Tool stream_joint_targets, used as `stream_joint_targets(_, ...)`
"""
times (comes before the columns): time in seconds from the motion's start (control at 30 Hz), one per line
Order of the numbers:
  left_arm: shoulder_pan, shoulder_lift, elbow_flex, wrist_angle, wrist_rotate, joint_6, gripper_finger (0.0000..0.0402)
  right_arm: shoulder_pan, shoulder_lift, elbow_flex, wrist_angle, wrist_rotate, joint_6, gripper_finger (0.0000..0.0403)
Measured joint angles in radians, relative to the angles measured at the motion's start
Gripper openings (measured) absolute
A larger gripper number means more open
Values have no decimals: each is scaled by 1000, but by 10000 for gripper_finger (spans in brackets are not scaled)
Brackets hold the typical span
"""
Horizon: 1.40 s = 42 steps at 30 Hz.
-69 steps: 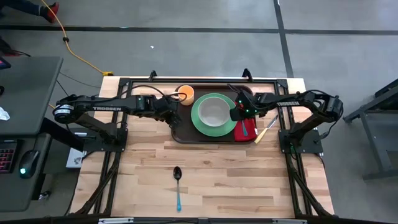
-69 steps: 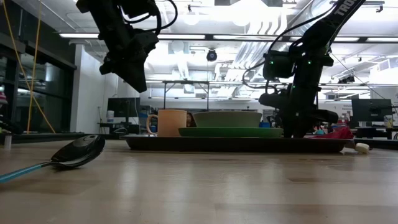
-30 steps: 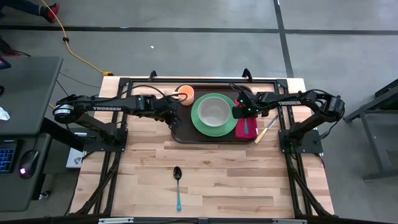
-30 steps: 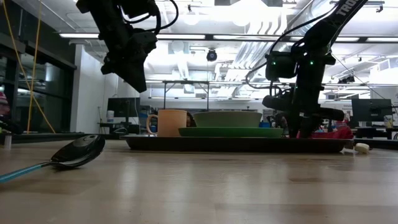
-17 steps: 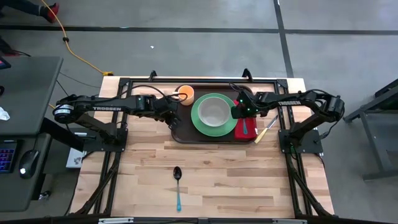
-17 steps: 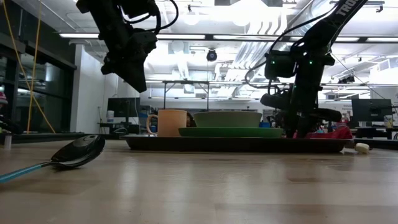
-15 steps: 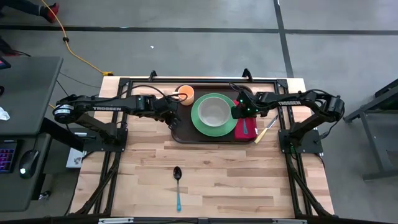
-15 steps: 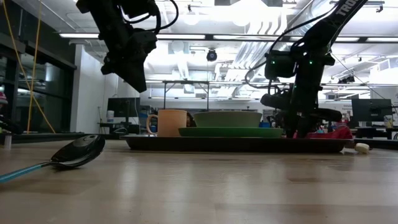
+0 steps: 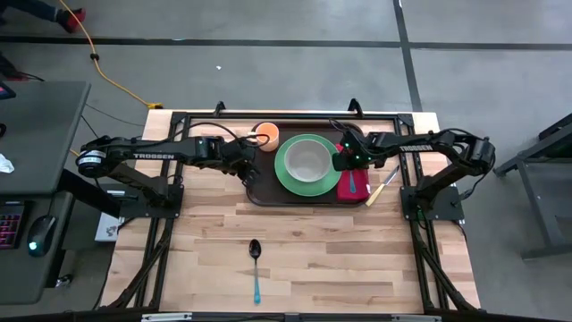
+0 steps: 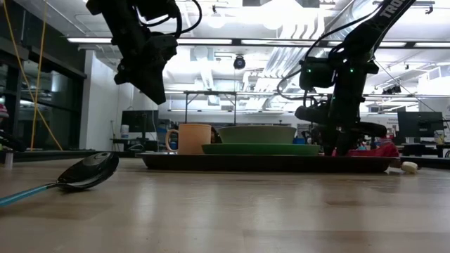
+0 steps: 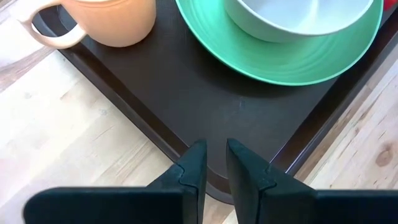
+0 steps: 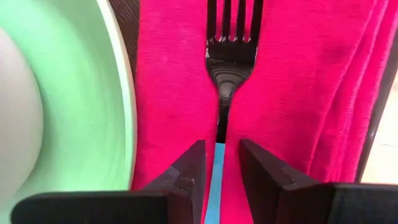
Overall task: Set up tray
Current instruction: Adjust the red table napkin on the brown tray, then put the blue spoon on top of the red table napkin to the right of the green plate on the brown tray
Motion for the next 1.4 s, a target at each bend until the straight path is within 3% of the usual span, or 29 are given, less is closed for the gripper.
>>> stream_joint_targets(0.7,0,0,0,0,0,-3,92,0,-2,0,-4,-26,-54,78)
stream_joint_targets(1.07,0,0,0,8,0,-6,92,-23,-90,0,-75,-14,-103,78)
stream_joint_targets(1.4,0,0,0,44,26,-6,92,-20,-104,0,-66,-64,-109,78)
